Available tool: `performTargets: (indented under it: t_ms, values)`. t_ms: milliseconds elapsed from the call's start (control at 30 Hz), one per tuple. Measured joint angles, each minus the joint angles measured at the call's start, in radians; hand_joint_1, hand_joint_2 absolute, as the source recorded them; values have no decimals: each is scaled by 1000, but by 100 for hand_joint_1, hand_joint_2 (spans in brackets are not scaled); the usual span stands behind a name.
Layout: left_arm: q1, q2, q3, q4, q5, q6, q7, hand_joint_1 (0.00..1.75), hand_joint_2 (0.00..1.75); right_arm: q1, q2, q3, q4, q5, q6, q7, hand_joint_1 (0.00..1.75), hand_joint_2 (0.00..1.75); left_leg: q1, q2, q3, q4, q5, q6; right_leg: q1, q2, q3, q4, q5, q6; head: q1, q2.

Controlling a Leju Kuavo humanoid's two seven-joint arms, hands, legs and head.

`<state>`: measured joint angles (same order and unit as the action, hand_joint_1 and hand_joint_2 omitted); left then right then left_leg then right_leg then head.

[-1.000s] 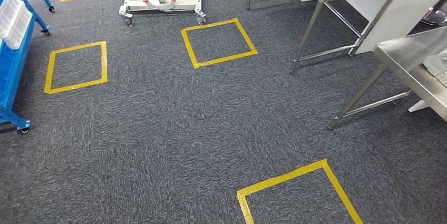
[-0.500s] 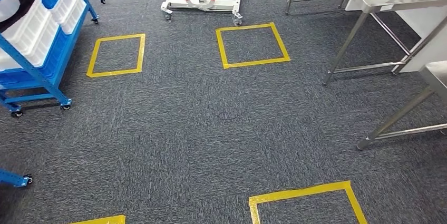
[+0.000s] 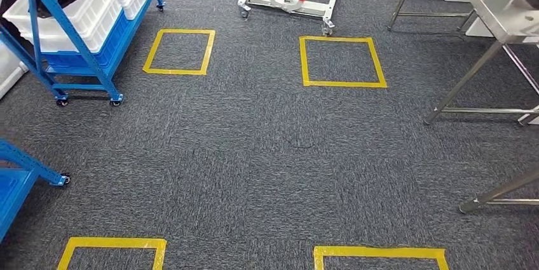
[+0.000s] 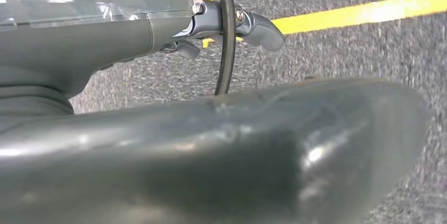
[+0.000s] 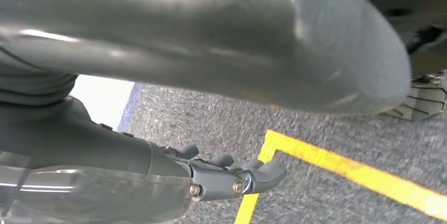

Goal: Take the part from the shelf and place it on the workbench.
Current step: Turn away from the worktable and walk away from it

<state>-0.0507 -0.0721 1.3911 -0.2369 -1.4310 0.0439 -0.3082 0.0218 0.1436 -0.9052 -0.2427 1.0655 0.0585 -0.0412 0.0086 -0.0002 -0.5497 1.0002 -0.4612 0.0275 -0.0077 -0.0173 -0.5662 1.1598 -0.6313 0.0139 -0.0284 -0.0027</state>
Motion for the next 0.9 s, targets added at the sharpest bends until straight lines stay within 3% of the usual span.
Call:
performTargets:
  t_ms: [67,100,167,233,300,367,400,467,533,600,633,667,733,800,900]
  values:
    - [-2,0,0,0,-3,0,0,0,0,2,0,0,2,5,0,0,0,0,-3,-26,-3,1,2,3,0,13,-62,116,-40,0,0,0]
    - [-2,0,-1,0,-3,0,0,0,0,2,0,0,2,8,0,0,0,0,-3,-40,-3,2,2,3,-1,14,-74,131,-31,-1,0,0]
    - [-2,0,-2,0,-4,0,0,0,0,3,0,0,3,11,0,1,0,0,-4,-69,-1,5,1,2,-2,25,-43,48,41,-5,0,0]
    - [-3,-1,-4,0,-6,0,1,0,0,4,-1,0,3,15,0,1,0,0,-3,-97,-2,10,-1,-4,-5,76,11,-83,105,-12,0,0]
    - [-4,-3,-8,0,-9,0,5,0,0,2,-3,0,4,19,0,1,0,0,-1,-119,-10,13,0,-16,-5,112,32,-138,120,-16,0,0]
    - [-1,-3,-12,0,-12,0,8,0,0,-2,-3,0,4,23,0,2,0,0,2,-143,-16,8,5,-31,-3,94,33,-144,123,-24,0,0]
    - [1,-4,-14,0,-13,0,9,0,0,-4,-3,0,4,24,0,2,0,0,2,-141,-18,10,4,-36,-4,81,37,-150,126,-30,0,0]
    - [2,-5,-17,0,-14,0,9,0,0,-3,-2,0,5,26,0,4,0,0,0,-93,-40,56,-26,-43,-6,50,44,-165,132,-44,-1,0]
    - [-2,-5,-20,0,-14,0,10,0,0,2,-2,0,6,27,1,8,0,0,1,-32,-97,175,-90,-48,-1,17,46,-169,132,-52,-1,0]
    - [-3,-5,-22,0,-14,0,10,0,0,2,-3,0,9,28,3,11,0,0,5,-13,-142,272,-123,-54,3,-16,46,-167,129,-55,-1,0]
    - [-1,-5,-23,0,-14,0,10,0,0,1,-4,0,10,28,4,11,0,0,7,-9,-140,271,-113,-55,4,-30,46,-166,127,-54,-1,0]
    - [1,-5,-24,0,-14,0,10,0,0,0,-4,0,10,28,5,12,0,0,7,-2,-117,233,-89,-56,4,-43,47,-165,125,-53,-1,0]
    - [3,-5,-24,0,-15,0,10,0,0,-1,-4,0,12,29,6,12,0,0,4,37,-43,100,-33,-51,6,-67,52,-163,119,-46,-1,0]
    - [-1,-5,-25,0,-16,0,10,0,0,-2,-4,-1,13,30,6,12,0,0,-3,66,1,18,-10,-40,10,-87,57,-159,113,-36,-1,0]
    - [6,-5,-25,0,-17,0,11,0,0,-12,-4,-1,14,30,6,13,0,0,-5,45,1,5,-5,-22,9,-105,64,-158,108,-20,-1,0]
